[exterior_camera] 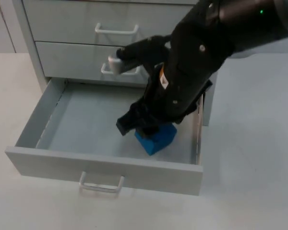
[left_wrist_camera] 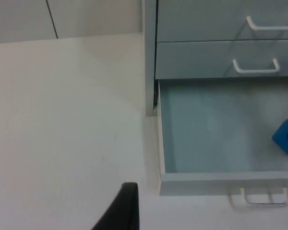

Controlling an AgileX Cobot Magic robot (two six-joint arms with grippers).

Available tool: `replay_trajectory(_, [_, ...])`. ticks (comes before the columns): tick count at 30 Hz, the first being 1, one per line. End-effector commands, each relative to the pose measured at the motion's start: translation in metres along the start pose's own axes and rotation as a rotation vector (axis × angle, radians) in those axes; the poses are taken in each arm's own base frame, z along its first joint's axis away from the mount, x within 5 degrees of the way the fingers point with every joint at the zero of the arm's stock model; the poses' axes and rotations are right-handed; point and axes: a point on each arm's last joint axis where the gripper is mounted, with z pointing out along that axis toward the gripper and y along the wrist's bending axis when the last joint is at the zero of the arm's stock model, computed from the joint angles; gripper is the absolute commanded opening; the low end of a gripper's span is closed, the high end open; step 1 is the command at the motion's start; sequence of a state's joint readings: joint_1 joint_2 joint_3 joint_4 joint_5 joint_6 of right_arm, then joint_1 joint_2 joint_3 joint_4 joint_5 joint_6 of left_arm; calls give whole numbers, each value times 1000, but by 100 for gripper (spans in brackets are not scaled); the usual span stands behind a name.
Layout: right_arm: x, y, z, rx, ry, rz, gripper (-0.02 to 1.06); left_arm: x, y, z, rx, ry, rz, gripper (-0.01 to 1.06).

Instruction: Open the drawer with the left hand, place the block into the drawer with the right hand, then close the drawer with the left hand.

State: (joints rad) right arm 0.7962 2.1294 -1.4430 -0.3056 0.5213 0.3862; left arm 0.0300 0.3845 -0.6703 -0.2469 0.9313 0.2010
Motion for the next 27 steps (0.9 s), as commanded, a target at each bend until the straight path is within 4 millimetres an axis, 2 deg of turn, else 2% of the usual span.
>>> replay_trajectory(1, [-3,4,2,-9,-24,1,14,0,0,-2,-5,-5,3,105])
replay_trajectory(2, [-2,4,3,-10,-24,1,20,0,0,-2,-5,-4,3,105])
replay_trajectory(4, [-2,4,4,-11,-24,0,39,0,0,-2,-5,-1,3,105])
replay_trajectory(5, [-2,4,4,-11,-24,0,39,0,0,-2,-5,-1,3,105])
replay_trajectory(9, [-2,4,4,-11,-22,6,68,2,0,-2,1,14,2,105])
replay_trajectory(12, [-3,4,0,-12,-27,12,72,2,-1,-2,1,19,2,105])
replay_trajectory(15, [-10,2,-18,-20,-50,38,72,2,0,-2,1,15,2,105])
replay_trajectory(16, [-10,2,-18,-20,-50,38,72,2,0,-2,1,15,2,105])
replay_trajectory(20, [-17,-1,-61,-5,-57,49,72,2,0,-2,1,15,2,105])
replay_trajectory(21, [-17,-1,-61,-5,-57,49,72,2,0,-2,1,15,2,105])
replay_trajectory(26, [-12,10,-115,15,-15,-23,72,2,0,-2,1,15,2,105])
replay_trajectory(27, [-12,10,-115,15,-15,-23,72,2,0,-2,1,15,2,105])
